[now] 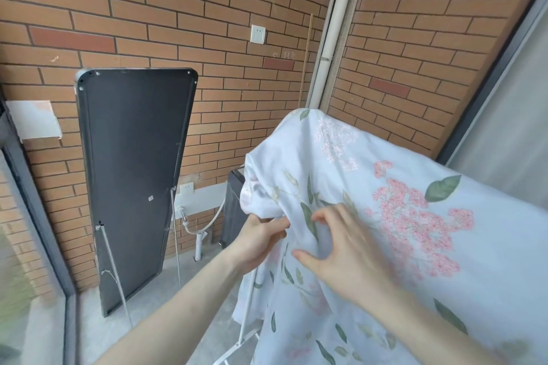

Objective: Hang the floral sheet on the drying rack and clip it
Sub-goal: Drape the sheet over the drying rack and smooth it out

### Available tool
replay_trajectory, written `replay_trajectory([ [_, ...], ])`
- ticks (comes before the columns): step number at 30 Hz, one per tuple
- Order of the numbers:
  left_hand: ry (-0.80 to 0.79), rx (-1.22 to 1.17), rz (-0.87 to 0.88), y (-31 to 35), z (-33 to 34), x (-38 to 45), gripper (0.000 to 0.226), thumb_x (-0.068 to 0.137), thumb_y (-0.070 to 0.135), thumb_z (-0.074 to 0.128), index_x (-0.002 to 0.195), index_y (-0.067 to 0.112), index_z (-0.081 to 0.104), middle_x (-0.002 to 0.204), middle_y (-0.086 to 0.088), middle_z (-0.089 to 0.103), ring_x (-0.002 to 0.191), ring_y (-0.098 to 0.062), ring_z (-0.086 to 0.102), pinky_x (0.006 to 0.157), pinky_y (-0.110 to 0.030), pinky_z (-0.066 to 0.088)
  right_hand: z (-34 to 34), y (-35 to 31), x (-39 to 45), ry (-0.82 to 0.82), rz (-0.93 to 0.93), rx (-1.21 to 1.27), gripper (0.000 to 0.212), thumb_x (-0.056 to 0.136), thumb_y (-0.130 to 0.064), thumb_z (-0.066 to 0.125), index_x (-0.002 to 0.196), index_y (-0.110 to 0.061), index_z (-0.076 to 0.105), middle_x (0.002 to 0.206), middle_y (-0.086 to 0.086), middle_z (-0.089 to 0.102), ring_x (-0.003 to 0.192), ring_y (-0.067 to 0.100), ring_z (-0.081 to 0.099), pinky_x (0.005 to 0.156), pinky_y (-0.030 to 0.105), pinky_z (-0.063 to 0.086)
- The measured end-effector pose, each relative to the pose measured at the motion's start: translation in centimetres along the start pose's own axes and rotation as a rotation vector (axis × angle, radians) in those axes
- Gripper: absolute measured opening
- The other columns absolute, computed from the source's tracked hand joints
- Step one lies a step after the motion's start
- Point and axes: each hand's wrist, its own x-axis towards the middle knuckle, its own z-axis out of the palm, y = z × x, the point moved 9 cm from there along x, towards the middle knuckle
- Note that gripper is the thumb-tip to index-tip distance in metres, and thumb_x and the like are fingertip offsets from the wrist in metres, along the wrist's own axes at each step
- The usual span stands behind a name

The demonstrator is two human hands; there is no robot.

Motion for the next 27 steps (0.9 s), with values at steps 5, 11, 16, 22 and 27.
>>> replay_trajectory([
  [5, 0.115, 0.127, 0.139, 2.0, -0.3, -0.9, 0.023, 0.099, -0.003, 0.06, 0.113, 0.008, 0.076, 0.115, -0.013, 0.077, 0.111, -0.025, 0.073, 0.094, -0.036, 0.059, 5.8, 3.1, -2.5, 0.066, 0.079, 0.003, 0.031, 0.081, -0.047, 0.077, 0.093, -0.032, 0.053, 0.094, -0.017, 0.05, 0.091, 0.013, 0.059, 0.072, 0.03, 0.045],
  [11, 0.245, 0.054, 0.044, 0.4, -5.2, -0.8, 0.031, 0.111, 0.01, 0.041, 0.103, -0.001, 0.069, 0.105, -0.013, 0.077, 0.108, -0.024, 0.072, 0.106, -0.038, 0.052, 0.5, 5.0, -2.3, 0.35, 0.211, 0.394, 0.023, 0.1, -0.014, 0.059, 0.081, -0.02, 0.048, 0.065, 0.001, 0.048, 0.061, 0.015, 0.046, 0.059, 0.028, 0.037],
  [16, 0.398, 0.048, -0.033, -1.3, -9.3, -1.8, 0.034, 0.111, 0.011, 0.042, 0.079, 0.01, 0.055, 0.065, 0.004, 0.057, 0.069, -0.012, 0.063, 0.086, -0.03, 0.057, -6.4, 4.5, -1.7, 0.579, 0.179, 0.596, 0.015, 0.103, -0.017, 0.049, 0.088, -0.02, 0.048, 0.076, -0.003, 0.05, 0.071, 0.01, 0.048, 0.067, 0.026, 0.038],
  [22, 0.428, 0.192, -0.149, -3.5, -9.9, -1.9, 0.035, 0.109, 0.017, 0.049, 0.079, 0.005, 0.063, 0.068, -0.002, 0.072, 0.083, -0.021, 0.074, 0.088, -0.036, 0.059, -4.2, 0.0, -1.7, 0.154, -0.003, 0.777, 0.019, 0.108, -0.026, 0.049, 0.089, -0.025, 0.052, 0.064, -0.001, 0.047, 0.058, 0.009, 0.042, 0.054, 0.028, 0.032],
  [27, 0.384, 0.212, -0.164, -3.3, -8.4, -1.6, 0.024, 0.093, 0.018, 0.076, 0.111, 0.006, 0.066, 0.095, -0.009, 0.074, 0.09, -0.023, 0.076, 0.073, -0.032, 0.06, -0.9, -1.4, -2.2, -0.091, -0.063, 0.557, 0.023, 0.108, -0.023, 0.049, 0.085, -0.017, 0.05, 0.069, -0.007, 0.04, 0.064, 0.003, 0.04, 0.062, 0.031, 0.034],
])
